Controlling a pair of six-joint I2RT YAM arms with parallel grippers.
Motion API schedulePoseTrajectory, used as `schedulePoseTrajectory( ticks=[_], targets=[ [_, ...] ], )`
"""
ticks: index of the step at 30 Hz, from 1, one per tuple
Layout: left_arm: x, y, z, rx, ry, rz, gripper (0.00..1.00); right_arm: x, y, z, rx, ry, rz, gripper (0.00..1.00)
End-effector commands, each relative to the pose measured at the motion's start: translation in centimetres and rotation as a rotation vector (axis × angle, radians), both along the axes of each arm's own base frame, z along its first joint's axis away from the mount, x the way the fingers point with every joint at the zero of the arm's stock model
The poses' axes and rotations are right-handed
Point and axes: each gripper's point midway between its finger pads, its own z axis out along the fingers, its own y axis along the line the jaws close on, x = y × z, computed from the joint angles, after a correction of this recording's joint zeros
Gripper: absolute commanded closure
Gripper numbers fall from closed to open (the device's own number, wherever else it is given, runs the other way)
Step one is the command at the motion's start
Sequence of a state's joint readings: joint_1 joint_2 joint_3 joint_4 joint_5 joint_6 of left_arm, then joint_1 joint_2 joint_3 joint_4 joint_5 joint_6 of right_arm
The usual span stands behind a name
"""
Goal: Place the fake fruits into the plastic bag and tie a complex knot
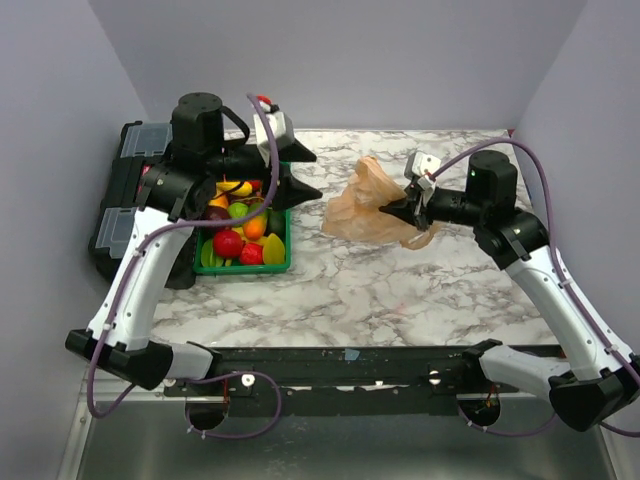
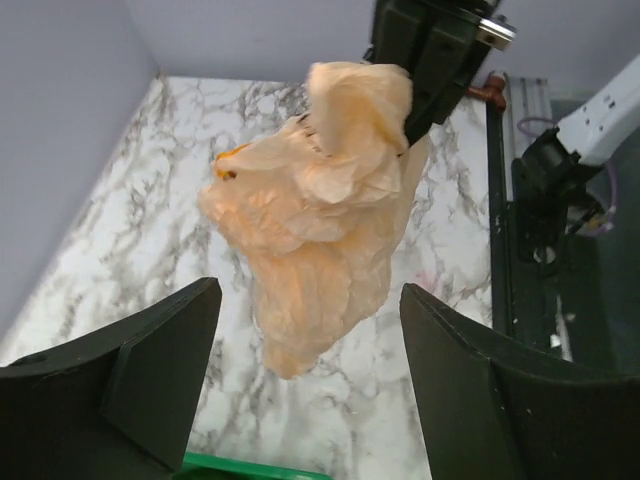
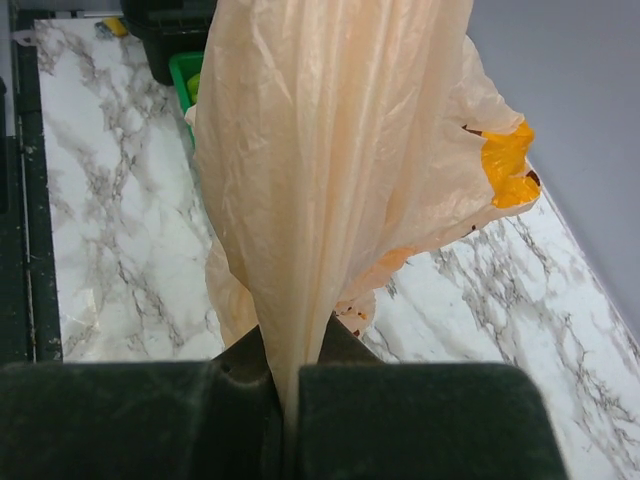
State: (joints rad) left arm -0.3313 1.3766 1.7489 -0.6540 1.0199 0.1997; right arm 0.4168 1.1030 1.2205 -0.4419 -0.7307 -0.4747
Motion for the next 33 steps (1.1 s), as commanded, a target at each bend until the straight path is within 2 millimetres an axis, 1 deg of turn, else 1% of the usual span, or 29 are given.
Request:
schedulePoseTrajectory(
  ticks=[1, 5, 6, 8, 10, 12, 14, 15, 16, 18, 19, 20, 23, 25, 27, 30, 33],
  targets=[
    [-2.1, -1.6, -0.7, 0.102, -0.359, -0.119, 0.27, -1.4, 0.7, 0.9, 0.05, 0.008, 0.069, 0.99],
    [-2.4, -3.6, -1.3, 0.144, -0.504, -0.168, 0.34, -2.2, 1.0, 1.1, 0.06, 0.021, 0.117, 0.99],
    [-2.5, -4.1, -1.3, 0.143, -0.526, -0.178, 0.37, -2.4, 1.1, 1.2, 0.06, 0.022, 0.126, 0.99],
    [-2.3, -5.0, -1.3, 0.142, -0.554, -0.175, 0.47, -2.7, 1.2, 1.2, 0.056, 0.026, 0.15, 0.99],
    [-1.9, -5.7, -1.5, 0.15, -0.575, -0.17, 0.52, -3.1, 1.3, 1.3, 0.058, 0.024, 0.173, 0.99],
    [-1.6, -6.0, -1.4, 0.149, -0.582, -0.152, 0.54, -3.2, 1.3, 1.2, 0.057, 0.024, 0.178, 0.99],
    [-1.4, -6.1, -0.9, 0.134, -0.579, -0.133, 0.65, -3.3, 1.1, 0.6, 0.037, 0.016, 0.175, 0.99],
    [-1.6, -6.1, -0.7, 0.124, -0.581, -0.133, 0.73, -3.1, 0.9, 0.3, 0.031, 0.017, 0.161, 0.99],
    [-2.0, -6.0, -0.6, 0.113, -0.576, -0.138, 0.76, -2.9, 0.8, 0.0, 0.024, 0.018, 0.145, 0.99],
    [-3.0, -5.9, -0.5, 0.096, -0.569, -0.161, 0.78, -2.7, 0.6, -0.4, 0.014, 0.019, 0.129, 0.99],
    [-3.5, -5.8, -0.5, 0.091, -0.566, -0.177, 0.86, -2.7, 0.6, -0.5, 0.016, 0.024, 0.121, 0.99],
    [-3.8, -5.7, -0.4, 0.083, -0.556, -0.178, 1.0, -2.5, 0.5, -0.5, 0.018, 0.031, 0.109, 0.99],
    [-3.9, -4.9, 0.5, 0.061, -0.515, -0.145, 1.0, -1.1, -0.5, -1.4, -0.005, 0.057, -0.01, 1.0],
    [-3.4, -3.6, 1.3, 0.035, -0.475, -0.095, 1.0, -0.2, -1.6, -2.7, -0.047, 0.061, -0.097, 0.99],
    [-2.4, -2.0, 1.9, 0.022, -0.434, -0.04, 1.0, 0.3, -3.2, -4.3, -0.101, 0.067, -0.152, 0.99],
    [-0.8, 0.2, 2.0, 0.023, -0.367, 0.024, 1.0, 0.4, -4.8, -5.5, -0.121, 0.096, -0.184, 0.99],
    [0.1, 1.4, 2.5, 0.021, -0.344, 0.059, 1.0, 0.5, -5.3, -5.8, -0.135, 0.115, -0.195, 0.99]
  ],
)
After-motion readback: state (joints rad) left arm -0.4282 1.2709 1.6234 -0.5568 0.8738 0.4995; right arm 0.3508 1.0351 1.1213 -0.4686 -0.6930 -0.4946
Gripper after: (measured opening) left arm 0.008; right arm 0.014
